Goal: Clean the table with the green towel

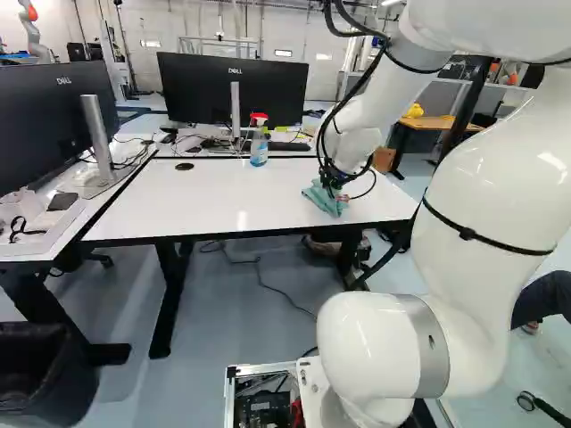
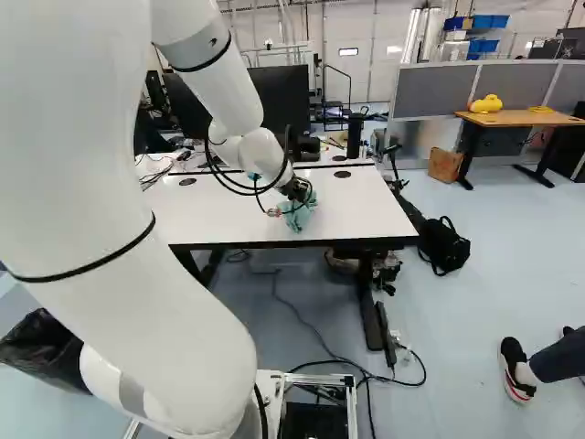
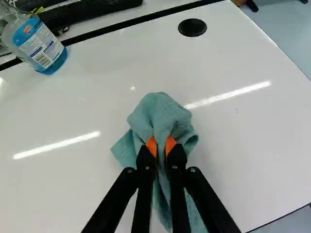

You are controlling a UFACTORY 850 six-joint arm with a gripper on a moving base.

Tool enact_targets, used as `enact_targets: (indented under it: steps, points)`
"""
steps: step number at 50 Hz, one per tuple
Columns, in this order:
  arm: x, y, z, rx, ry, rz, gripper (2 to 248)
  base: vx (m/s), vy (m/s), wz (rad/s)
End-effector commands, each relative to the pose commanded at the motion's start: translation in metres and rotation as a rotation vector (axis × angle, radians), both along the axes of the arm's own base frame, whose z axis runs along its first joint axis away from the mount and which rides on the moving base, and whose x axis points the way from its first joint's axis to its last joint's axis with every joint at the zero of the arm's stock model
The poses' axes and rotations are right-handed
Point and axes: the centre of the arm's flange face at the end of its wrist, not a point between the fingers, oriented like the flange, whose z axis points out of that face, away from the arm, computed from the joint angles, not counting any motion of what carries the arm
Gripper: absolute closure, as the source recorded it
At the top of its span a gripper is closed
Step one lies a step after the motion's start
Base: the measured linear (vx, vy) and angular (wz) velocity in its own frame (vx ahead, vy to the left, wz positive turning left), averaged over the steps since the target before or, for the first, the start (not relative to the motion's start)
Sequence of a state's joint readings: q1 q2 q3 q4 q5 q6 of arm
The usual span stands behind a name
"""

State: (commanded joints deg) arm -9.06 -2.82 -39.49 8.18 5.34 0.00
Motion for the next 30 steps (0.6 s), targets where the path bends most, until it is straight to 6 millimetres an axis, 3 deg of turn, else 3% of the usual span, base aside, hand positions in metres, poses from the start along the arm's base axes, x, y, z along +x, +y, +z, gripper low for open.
enact_targets:
  steps: [30]
  points:
    - [-0.0001, -0.0004, 0.0, 0.027, -0.004, -0.037, 210, 0.0, 0.0, 0.0]
